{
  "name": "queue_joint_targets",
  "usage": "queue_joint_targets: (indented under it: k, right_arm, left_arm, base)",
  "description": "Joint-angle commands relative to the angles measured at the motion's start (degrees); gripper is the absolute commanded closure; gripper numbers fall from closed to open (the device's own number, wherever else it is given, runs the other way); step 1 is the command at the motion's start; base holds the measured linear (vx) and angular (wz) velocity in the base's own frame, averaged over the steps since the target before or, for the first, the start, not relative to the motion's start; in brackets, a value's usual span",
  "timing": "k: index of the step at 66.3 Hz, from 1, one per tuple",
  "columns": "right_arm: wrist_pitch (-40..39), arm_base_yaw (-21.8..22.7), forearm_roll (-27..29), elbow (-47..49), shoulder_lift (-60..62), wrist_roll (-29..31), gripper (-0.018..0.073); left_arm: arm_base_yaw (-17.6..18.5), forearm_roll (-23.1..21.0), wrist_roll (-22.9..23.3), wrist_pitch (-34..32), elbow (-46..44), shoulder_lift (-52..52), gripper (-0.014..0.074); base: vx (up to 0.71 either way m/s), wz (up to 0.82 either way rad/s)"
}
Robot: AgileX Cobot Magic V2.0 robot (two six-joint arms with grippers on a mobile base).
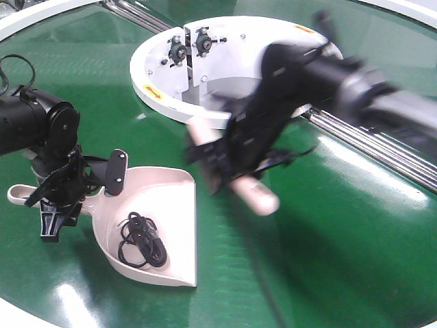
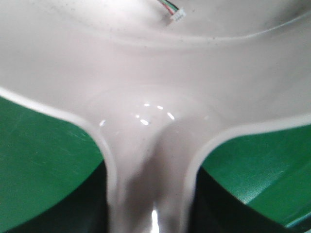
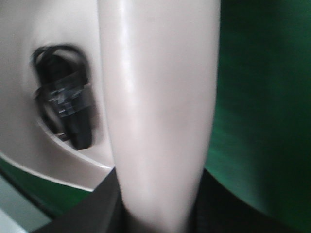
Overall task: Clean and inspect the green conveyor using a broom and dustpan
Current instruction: 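Lower the brush back onto the belt and open the right gripper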
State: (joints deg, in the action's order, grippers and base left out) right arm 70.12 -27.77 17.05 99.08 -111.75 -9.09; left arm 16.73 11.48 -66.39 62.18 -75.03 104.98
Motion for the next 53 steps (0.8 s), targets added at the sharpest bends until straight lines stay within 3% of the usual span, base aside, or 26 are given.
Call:
queue_joint_targets:
  k: [1,24,53]
  right_arm:
    - [-2.06,4.04,-2.25,-1.05,8.45,0.97,0.0561]
    - [-8.51,13.20,-11.58,-20.23,24.08,4.83,0.0561]
    - [-16.34,14.97,-15.89,-37.79,27.65,6.00,0.0561]
  left_arm:
    - [0.26,-0.08,-0.01,-0.02,-1.53,-2.66,0.0604]
    - [0.26,-0.08,-0.01,-0.02,-1.53,-2.66,0.0604]
    - [0.26,-0.08,-0.01,-0.02,-1.53,-2.66,0.0604]
  base:
    - [0.00,0.00]
    - [0.00,0.00]
    - [0.00,0.00]
